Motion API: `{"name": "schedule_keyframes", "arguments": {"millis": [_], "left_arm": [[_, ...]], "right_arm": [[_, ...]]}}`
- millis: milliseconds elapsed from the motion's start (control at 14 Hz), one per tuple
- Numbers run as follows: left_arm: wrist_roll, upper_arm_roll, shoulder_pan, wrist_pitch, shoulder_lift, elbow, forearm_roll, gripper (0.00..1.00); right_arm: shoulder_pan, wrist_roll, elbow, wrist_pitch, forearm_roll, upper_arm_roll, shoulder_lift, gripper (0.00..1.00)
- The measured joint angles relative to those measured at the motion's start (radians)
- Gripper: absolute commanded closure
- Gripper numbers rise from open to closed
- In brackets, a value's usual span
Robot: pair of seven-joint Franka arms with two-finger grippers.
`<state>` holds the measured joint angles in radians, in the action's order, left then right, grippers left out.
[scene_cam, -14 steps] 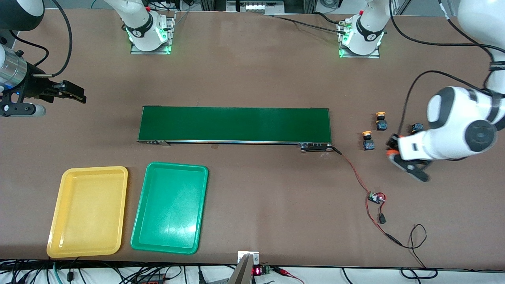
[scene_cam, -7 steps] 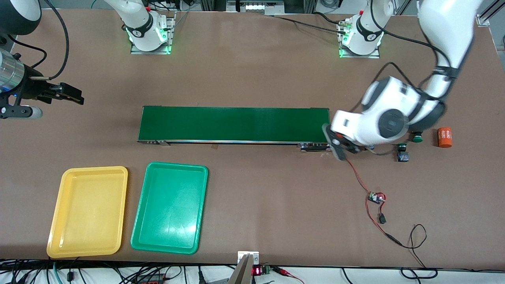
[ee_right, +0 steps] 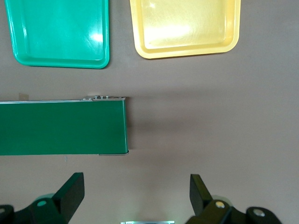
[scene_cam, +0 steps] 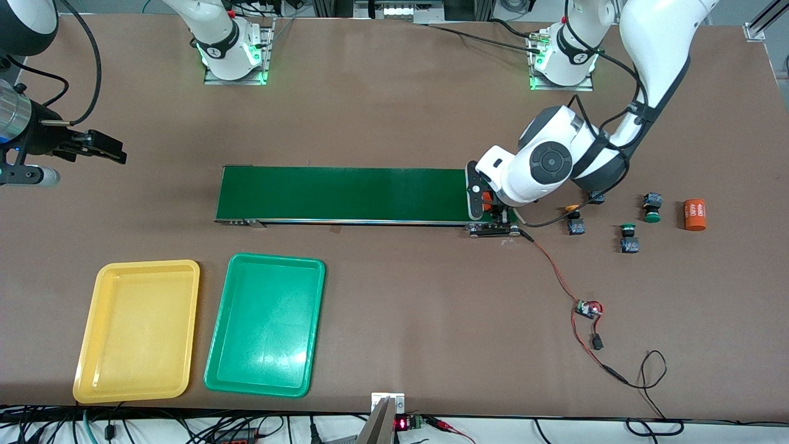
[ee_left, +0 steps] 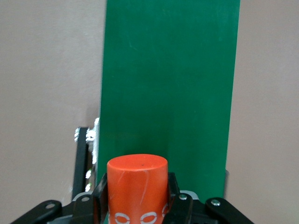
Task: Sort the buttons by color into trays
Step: 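Carry the orange cylinder with the left gripper onto the conveyor belt, then move the left gripper back and grasp a yellow-capped button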
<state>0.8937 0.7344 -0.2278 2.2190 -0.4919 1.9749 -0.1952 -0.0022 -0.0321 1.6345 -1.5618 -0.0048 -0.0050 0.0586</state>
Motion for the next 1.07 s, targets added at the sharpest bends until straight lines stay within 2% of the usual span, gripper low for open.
{"name": "schedule_keyframes", "arguments": {"millis": [71, 286, 571, 786, 1071], "left_arm": [[0.005, 0.000, -0.001, 0.029, 0.000, 0.026, 0.000, 0.01], [0.016, 0.001, -0.002, 0.046, 0.001, 0.044, 0.000, 0.00], [0.006, 0.005, -0.007, 0.022, 0.026, 0.022, 0.000, 0.00], [-0.125, 0.005, -0.033, -0.101, 0.075, -0.039, 0.000, 0.00], [-0.333, -0.049, -0.110, -0.149, 0.091, -0.079, 0.000, 0.00]], "right_arm": [[0.000, 0.000, 0.000, 0.000, 0.000, 0.000, 0.000, 0.00], [-0.001, 0.000, 0.000, 0.000, 0.000, 0.000, 0.000, 0.00], [-0.009, 0.001, 0.000, 0.002, 0.000, 0.000, 0.001, 0.00], [-0.009, 0.001, 0.000, 0.002, 0.000, 0.000, 0.001, 0.00], [-0.009, 0.001, 0.000, 0.004, 0.000, 0.000, 0.001, 0.00]]}}
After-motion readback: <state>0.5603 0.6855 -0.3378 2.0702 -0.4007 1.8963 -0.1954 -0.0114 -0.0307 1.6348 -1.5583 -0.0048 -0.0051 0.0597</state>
